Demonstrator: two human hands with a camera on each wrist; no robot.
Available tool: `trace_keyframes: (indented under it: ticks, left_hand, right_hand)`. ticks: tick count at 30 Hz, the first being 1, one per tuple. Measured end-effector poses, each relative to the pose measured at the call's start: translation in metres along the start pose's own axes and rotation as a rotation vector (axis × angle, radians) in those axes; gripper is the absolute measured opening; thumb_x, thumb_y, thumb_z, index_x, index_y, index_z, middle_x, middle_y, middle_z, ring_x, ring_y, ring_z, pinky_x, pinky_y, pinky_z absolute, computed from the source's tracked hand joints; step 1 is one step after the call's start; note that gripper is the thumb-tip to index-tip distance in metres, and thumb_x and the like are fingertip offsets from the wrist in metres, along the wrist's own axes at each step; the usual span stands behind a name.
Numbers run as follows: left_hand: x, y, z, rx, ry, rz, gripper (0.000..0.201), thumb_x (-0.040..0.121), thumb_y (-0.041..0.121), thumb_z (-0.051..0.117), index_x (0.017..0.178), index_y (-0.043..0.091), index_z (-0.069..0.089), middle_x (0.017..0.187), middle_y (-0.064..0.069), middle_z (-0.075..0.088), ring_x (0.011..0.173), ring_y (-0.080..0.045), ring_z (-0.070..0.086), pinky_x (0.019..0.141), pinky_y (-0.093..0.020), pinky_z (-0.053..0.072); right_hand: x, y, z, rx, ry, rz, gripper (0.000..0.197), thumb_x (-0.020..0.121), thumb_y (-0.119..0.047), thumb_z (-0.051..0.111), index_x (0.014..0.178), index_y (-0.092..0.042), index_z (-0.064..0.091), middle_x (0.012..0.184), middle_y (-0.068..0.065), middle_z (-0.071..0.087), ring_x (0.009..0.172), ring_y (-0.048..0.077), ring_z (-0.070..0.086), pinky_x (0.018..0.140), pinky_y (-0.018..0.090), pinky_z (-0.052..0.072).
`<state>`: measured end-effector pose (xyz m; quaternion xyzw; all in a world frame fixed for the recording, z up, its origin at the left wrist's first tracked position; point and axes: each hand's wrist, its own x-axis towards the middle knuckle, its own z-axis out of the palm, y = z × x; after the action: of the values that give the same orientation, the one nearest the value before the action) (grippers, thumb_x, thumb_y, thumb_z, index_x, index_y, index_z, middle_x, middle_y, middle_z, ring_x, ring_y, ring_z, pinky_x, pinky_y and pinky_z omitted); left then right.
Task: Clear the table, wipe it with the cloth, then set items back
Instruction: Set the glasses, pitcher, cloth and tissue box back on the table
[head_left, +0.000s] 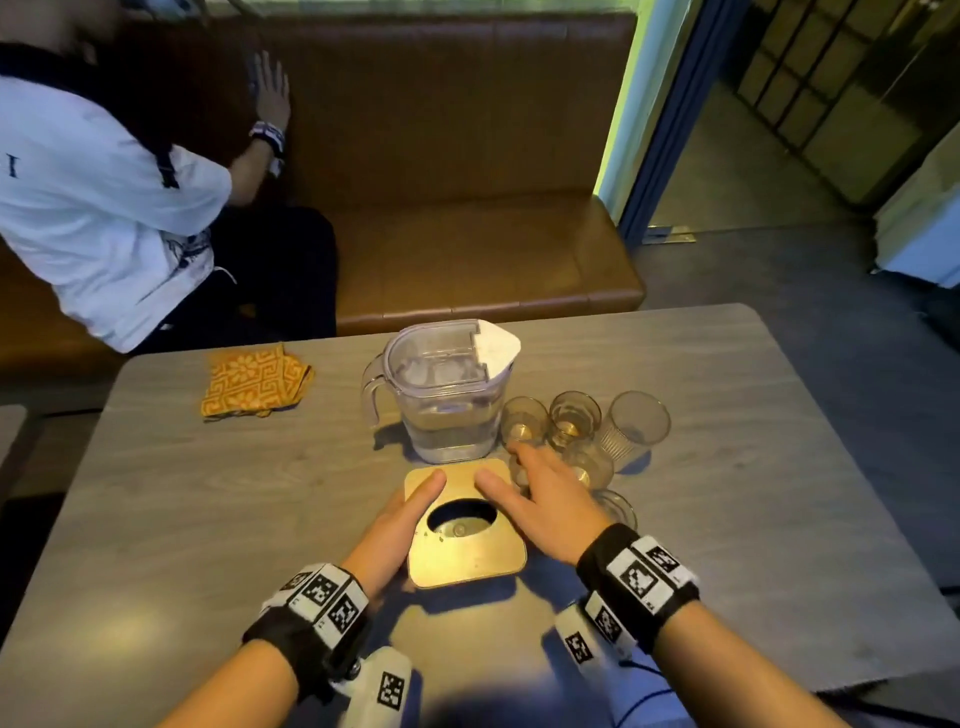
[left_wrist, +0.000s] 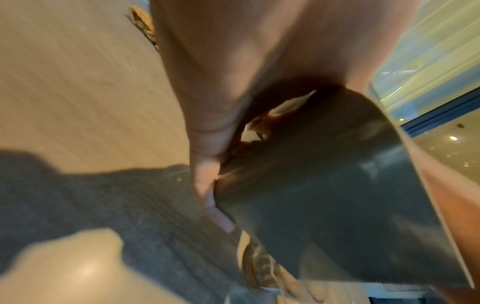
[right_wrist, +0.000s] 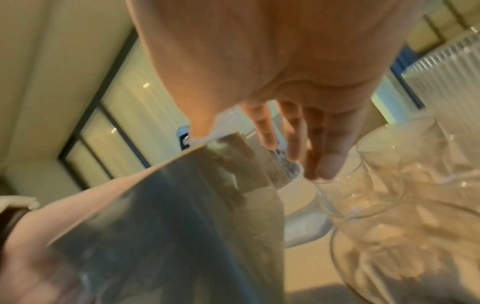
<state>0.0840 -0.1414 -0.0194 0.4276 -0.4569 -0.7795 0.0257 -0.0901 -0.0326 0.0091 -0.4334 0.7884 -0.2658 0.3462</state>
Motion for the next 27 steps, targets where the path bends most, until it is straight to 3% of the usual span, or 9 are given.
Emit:
trace_keyframes:
  ticks: [3,5,9,12,14,17,21,24,27]
  left_hand:
    - [0.012,-0.013,-0.013,-0.067,0.015,-0.134,0.061,0.08,0.07,0.057,0.126,0.03,0.06,0.113,-0.011,0.072,0.101,-0.033,0.07,0.084,-0.054,0.055]
    - [0.019,-0.018,-0.017,-0.062,-0.011,-0.189,0.061,0.074,0.073,0.06,0.121,0.033,0.062,0.114,-0.011,0.071,0.102,-0.036,0.069,0.086,-0.063,0.051]
    - [0.034,-0.026,-0.017,0.059,0.068,0.028,0.052,0.086,0.062,0.056,0.119,0.024,0.063,0.109,-0.006,0.073,0.104,-0.029,0.068,0.089,-0.046,0.056]
    - [0.043,-0.03,-0.018,0.152,0.218,0.16,0.031,0.091,0.045,0.062,0.112,0.022,0.064,0.099,-0.001,0.074,0.096,-0.019,0.069,0.076,-0.028,0.053]
    - [0.047,-0.034,-0.022,0.343,0.278,0.187,0.019,0.095,0.038,0.058,0.109,0.027,0.063,0.097,0.007,0.072,0.092,-0.01,0.067,0.075,-0.025,0.047]
    - [0.054,-0.041,-0.03,0.563,0.293,0.184,0.033,0.09,0.05,0.053,0.114,0.029,0.062,0.1,0.006,0.07,0.096,-0.017,0.065,0.082,-0.033,0.049]
    - [0.059,-0.042,-0.033,0.575,0.257,0.147,0.045,0.08,0.055,0.054,0.119,0.034,0.059,0.101,0.009,0.072,0.096,-0.012,0.067,0.09,-0.041,0.053]
    - [0.059,-0.04,-0.033,0.561,0.231,0.131,0.045,0.087,0.041,0.065,0.129,0.033,0.054,0.113,0.009,0.07,0.101,-0.007,0.065,0.095,-0.041,0.052]
    - [0.047,-0.035,-0.033,0.628,0.271,0.136,0.067,0.082,0.04,0.073,0.141,0.029,0.042,0.13,0.01,0.057,0.104,-0.006,0.062,0.095,-0.034,0.051]
  right_hand:
    - [-0.009,0.003,0.01,-0.27,-0.17,-0.223,0.121,0.061,-0.085,0.061,0.154,-0.036,0.002,0.161,-0.005,0.01,0.149,0.02,0.007,0.12,0.051,0.014]
    - [-0.005,0.004,0.021,-0.489,-0.224,-0.256,0.133,0.057,-0.075,0.073,0.151,-0.036,-0.011,0.163,-0.003,-0.003,0.15,0.025,-0.006,0.115,0.062,0.001]
    - [0.011,0.013,0.037,-0.619,-0.092,-0.235,0.122,0.053,-0.064,0.079,0.149,-0.028,0.014,0.15,0.0,0.025,0.14,0.025,0.023,0.107,0.073,0.014]
    - [0.022,0.02,0.043,-0.762,-0.063,-0.263,0.114,0.048,-0.074,0.073,0.141,-0.024,0.032,0.139,0.002,0.039,0.133,0.025,0.035,0.102,0.081,0.009]
    - [0.028,0.02,0.046,-0.838,-0.069,-0.272,0.109,0.049,-0.078,0.065,0.137,-0.021,0.039,0.135,0.005,0.045,0.131,0.028,0.038,0.1,0.082,0.005]
    - [0.034,0.021,0.049,-0.915,-0.091,-0.284,0.101,0.055,-0.082,0.042,0.134,-0.019,0.041,0.138,0.011,0.044,0.136,0.033,0.034,0.099,0.081,0.001]
    - [0.039,0.034,0.048,-0.93,-0.135,-0.259,0.105,0.05,-0.079,0.066,0.132,-0.018,0.044,0.138,0.014,0.046,0.138,0.035,0.034,0.1,0.081,0.0]
    - [0.038,0.037,0.049,-0.954,-0.14,-0.227,0.109,0.05,-0.078,0.069,0.136,-0.018,0.042,0.143,0.015,0.045,0.143,0.037,0.027,0.1,0.08,0.0]
    - [0.029,0.032,0.047,-0.963,-0.13,-0.217,0.118,0.054,-0.083,0.064,0.147,-0.02,0.03,0.157,0.018,0.023,0.147,0.043,0.005,0.099,0.082,-0.006]
